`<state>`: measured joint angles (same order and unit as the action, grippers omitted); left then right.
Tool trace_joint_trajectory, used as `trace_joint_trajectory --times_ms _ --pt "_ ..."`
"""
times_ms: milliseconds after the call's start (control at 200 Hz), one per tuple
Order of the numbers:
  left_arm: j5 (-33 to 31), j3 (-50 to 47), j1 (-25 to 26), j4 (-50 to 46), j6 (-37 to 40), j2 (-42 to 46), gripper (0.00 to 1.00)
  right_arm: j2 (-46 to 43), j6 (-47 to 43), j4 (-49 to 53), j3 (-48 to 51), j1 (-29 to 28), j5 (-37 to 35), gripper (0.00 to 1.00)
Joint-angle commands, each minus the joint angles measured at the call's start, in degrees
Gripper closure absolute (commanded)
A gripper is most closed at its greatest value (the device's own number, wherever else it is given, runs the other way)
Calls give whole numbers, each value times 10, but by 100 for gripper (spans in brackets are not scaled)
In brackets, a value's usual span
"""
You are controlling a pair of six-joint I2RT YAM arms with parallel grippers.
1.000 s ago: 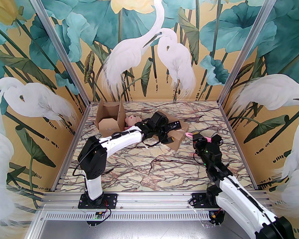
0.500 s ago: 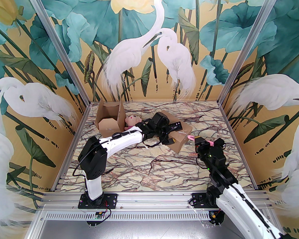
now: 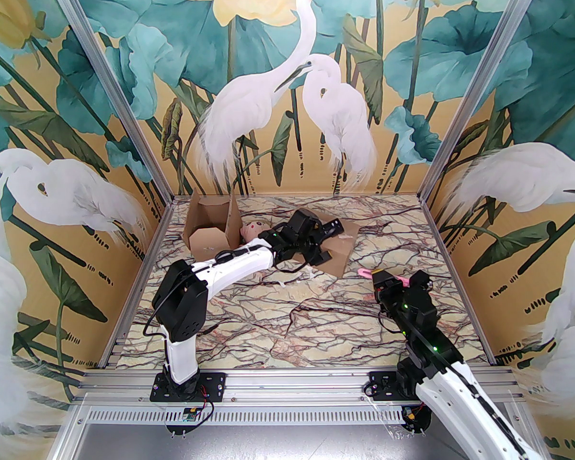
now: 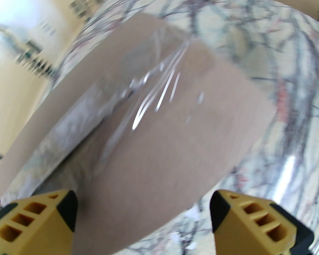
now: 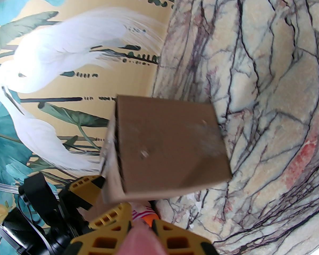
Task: Unpack the express box
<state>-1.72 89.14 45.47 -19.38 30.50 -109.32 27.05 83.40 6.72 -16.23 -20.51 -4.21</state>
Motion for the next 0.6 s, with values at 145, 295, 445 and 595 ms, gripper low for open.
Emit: trace_joint_trajectory --times_ms 145,295,445,595 --pt "-46 -14 14 10 -23 17 7 -16 -20 28 -26 -8 -40 100" --pt "-25 -11 11 -10 -31 50 2 -7 -55 37 -18 -8 -62 100" --pt "49 58 -30 -70 -136 53 1 89 -111 10 -43 -16 -42 100" --pt "99 82 -80 -86 -232 60 1 192 -163 -17 -89 -44 -41 100"
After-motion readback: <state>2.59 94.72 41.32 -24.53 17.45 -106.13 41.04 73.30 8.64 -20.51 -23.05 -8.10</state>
